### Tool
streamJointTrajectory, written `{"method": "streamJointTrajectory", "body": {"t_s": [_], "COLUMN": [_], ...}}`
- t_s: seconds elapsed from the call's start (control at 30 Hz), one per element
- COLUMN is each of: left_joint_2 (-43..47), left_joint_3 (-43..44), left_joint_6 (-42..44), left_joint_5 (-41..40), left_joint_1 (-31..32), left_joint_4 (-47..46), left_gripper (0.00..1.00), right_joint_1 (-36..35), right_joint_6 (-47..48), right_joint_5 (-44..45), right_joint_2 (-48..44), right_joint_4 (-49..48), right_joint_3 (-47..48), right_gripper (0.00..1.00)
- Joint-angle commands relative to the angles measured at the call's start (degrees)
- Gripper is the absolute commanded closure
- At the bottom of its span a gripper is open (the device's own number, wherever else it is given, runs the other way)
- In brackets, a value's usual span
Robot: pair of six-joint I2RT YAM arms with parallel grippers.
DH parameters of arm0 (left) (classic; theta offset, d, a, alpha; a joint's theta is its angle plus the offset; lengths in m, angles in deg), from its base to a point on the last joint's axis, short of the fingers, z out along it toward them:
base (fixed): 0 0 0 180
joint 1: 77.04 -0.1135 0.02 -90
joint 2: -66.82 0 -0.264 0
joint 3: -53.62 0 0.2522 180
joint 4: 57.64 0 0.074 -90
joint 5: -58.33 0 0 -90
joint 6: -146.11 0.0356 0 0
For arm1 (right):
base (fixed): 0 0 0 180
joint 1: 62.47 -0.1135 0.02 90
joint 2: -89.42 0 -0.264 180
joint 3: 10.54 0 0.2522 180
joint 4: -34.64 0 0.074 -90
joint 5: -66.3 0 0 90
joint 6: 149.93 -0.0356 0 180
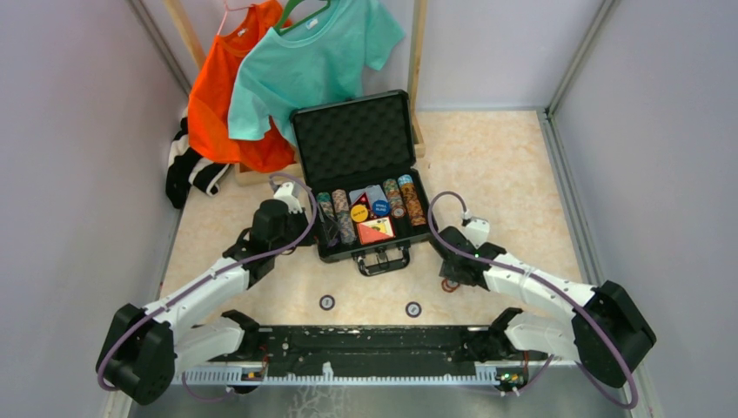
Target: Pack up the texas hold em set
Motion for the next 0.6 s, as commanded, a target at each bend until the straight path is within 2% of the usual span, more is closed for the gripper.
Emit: {"method": "streamJointTrajectory", "body": {"t_s": [0.0,0.27,0.57], "left_joint_2": [1.3,1.3,1.0], "left_joint_3": [-0.5,-0.5,-0.5], "left_joint_6": [0.0,0.0,-0.2], "left_joint_5": [0.5,0.8,1.2], "left_joint_1": [-0.1,-0.1,-0.1], "left_joint_4": [-1.1,-1.3,-1.4], "left_gripper": [0.01,0.01,0.01], "right_joint_1": [0.6,0.1,-3.7], "right_joint_6": [-0.1,-0.6,-3.1], "right_joint_5": [-0.2,-3.4,-2.6], "right_joint_2": [-0.5,-2.4,-2.2], "right_joint_4": [-0.9,-3.5,-2.5], "right_joint_3": [-0.4,-2.5,-2.0], "right_gripper": [0.57,0.57,0.57]}}
